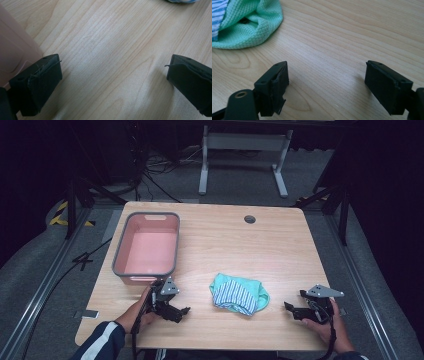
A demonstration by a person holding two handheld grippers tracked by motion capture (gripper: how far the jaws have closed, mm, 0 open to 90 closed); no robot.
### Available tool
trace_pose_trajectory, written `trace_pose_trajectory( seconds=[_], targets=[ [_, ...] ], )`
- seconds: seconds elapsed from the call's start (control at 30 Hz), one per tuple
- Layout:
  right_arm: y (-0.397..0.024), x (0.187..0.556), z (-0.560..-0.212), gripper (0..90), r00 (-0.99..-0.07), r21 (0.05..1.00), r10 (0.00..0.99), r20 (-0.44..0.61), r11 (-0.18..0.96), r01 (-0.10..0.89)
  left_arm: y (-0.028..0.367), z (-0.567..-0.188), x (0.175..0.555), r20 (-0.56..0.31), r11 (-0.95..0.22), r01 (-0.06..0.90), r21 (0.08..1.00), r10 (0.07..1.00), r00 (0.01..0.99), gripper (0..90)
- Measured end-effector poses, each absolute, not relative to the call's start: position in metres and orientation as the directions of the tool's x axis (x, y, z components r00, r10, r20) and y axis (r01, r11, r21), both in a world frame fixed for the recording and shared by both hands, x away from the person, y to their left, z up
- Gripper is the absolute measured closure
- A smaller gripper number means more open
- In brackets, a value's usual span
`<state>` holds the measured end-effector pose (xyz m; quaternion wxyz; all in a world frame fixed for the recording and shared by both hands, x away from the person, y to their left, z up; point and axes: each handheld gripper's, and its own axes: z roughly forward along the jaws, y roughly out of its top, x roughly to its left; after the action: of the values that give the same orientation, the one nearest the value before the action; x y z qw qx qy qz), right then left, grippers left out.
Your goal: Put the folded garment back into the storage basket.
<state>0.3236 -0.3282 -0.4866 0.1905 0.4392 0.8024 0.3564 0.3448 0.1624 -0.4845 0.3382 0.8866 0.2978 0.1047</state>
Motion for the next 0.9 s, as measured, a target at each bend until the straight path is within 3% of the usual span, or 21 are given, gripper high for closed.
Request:
trace_pose_trajectory(
  seconds=[0.53,0.63,0.9],
  targets=[
    [-0.327,0.323,-0.486,21.5,-0.531,0.737,0.847,0.004,0.356,0.574,0.168,-0.482,0.340,-0.012,-0.632,0.410,0.658,0.535,0.845,3.1],
    [-0.324,0.322,-0.483,29.3,-0.520,0.732,0.854,0.002,0.353,0.583,0.165,-0.479,0.336,-0.012,-0.635,0.418,0.649,0.542,0.840,10.4],
    [-0.315,0.317,-0.479,31.5,-0.546,0.726,0.838,0.021,0.362,0.584,0.151,-0.474,0.337,0.003,-0.684,0.378,0.624,0.485,0.874,19.6]
  ],
)
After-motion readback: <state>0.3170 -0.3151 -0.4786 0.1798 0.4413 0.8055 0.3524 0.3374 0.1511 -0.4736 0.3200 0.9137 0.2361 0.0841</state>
